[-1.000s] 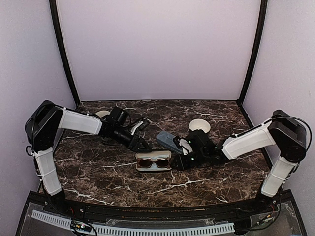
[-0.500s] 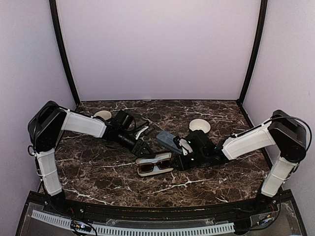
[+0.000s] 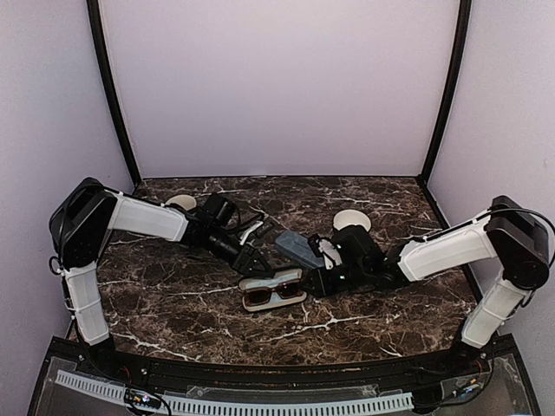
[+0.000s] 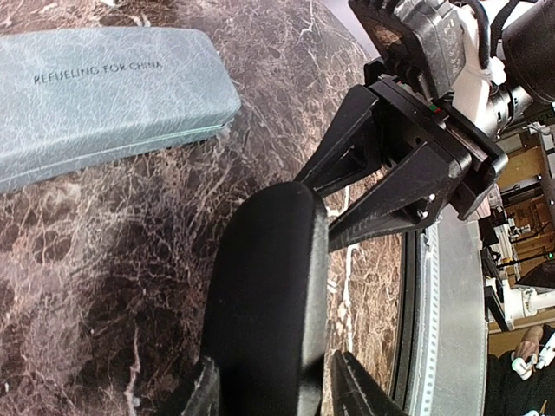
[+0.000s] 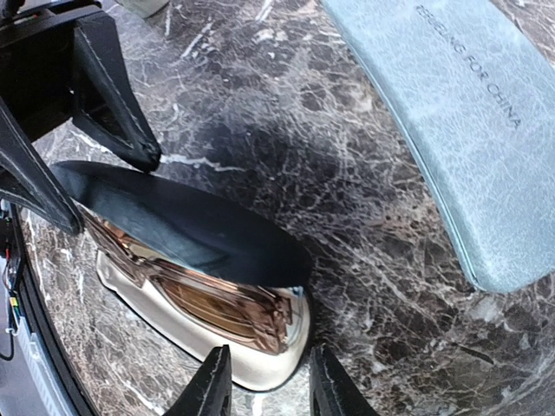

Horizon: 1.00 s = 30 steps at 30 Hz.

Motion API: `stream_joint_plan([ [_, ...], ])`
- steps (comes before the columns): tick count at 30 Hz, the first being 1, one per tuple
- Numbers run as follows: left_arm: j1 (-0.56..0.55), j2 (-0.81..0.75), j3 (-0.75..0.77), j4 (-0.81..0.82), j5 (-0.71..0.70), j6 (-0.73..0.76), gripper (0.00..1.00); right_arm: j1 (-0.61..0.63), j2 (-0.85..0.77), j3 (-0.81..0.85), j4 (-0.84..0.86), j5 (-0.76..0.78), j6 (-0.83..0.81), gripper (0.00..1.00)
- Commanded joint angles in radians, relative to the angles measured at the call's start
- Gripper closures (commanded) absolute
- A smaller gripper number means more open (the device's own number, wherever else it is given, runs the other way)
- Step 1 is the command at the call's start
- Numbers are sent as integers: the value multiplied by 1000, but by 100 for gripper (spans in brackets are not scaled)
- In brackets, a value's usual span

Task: Organize the sunglasses
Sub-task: Hold the case with sunglasses at the center of the board.

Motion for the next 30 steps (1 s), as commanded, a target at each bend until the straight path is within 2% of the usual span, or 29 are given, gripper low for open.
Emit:
stream_joint_plan([
  [1,-8,-6,24,-20,19,30,56,6,-17,-6,47,-22,12,67],
  [22,-16,-4,35,-29,3,46,56,-32,77,36,163,-90,112,60],
  [30,-19,-4,41,-37,-11,48,56,-34,91,26,196,-125,145,64],
])
